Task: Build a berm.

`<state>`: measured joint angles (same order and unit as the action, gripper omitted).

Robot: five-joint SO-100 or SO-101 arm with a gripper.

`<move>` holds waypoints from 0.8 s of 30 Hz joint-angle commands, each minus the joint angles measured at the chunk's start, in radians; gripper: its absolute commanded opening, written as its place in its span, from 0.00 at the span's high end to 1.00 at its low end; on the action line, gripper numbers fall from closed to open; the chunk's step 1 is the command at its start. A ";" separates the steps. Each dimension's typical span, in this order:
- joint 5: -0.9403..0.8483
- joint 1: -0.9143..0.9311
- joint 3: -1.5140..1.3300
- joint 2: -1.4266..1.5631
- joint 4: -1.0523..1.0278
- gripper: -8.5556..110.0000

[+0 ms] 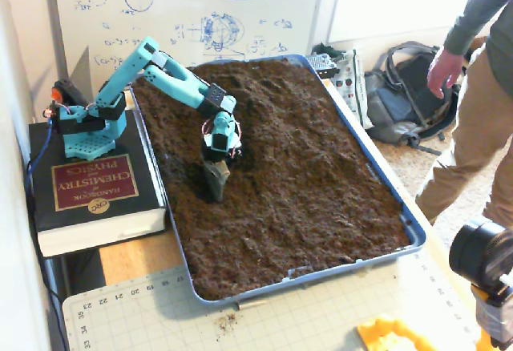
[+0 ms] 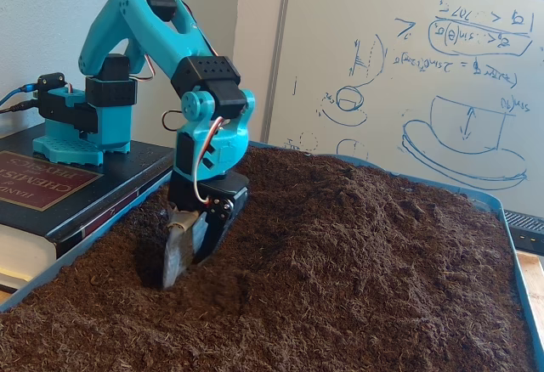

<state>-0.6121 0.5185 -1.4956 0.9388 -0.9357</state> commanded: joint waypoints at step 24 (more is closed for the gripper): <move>0.087 -0.124 0.388 0.057 0.031 0.92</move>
<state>-0.5584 0.4326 -1.2195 0.9112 -0.9342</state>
